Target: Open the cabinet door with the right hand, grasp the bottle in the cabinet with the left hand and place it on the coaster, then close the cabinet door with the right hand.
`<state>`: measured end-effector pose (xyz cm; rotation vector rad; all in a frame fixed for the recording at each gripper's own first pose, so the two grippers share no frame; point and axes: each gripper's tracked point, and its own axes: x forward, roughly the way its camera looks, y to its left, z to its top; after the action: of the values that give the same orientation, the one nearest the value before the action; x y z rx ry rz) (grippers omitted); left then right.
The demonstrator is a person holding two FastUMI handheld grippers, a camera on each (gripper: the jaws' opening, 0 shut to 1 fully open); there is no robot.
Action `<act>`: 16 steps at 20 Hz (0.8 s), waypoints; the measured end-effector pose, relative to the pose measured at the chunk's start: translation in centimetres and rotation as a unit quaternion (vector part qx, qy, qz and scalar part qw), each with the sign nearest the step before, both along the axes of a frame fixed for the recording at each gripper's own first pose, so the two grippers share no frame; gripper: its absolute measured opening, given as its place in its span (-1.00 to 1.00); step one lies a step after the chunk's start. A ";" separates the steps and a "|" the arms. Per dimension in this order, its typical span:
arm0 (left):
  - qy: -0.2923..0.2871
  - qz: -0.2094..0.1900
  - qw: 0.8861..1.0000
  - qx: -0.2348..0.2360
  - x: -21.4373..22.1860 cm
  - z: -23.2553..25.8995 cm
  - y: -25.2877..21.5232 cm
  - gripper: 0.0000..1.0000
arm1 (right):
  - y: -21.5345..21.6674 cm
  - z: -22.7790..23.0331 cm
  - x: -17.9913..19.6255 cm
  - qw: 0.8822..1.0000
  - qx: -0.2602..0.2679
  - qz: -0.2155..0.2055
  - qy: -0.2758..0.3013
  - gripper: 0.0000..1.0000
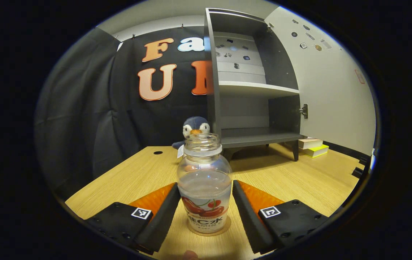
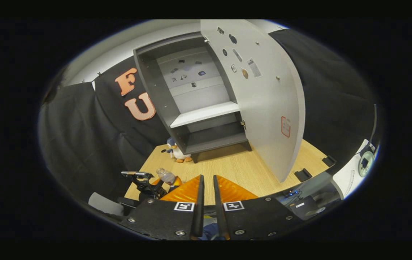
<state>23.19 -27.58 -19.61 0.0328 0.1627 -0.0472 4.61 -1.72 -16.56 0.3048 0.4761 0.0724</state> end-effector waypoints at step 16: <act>-0.028 -0.005 0.999 -0.023 -0.7 4.3 -0.6 0.87 | -0.8 3.5 -2.4 0.998 0.009 -0.012 -0.057 -0.56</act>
<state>22.48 -28.14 -15.29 -0.0102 0.1055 -0.0594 2.19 -2.50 -13.05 0.3228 0.3590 0.0709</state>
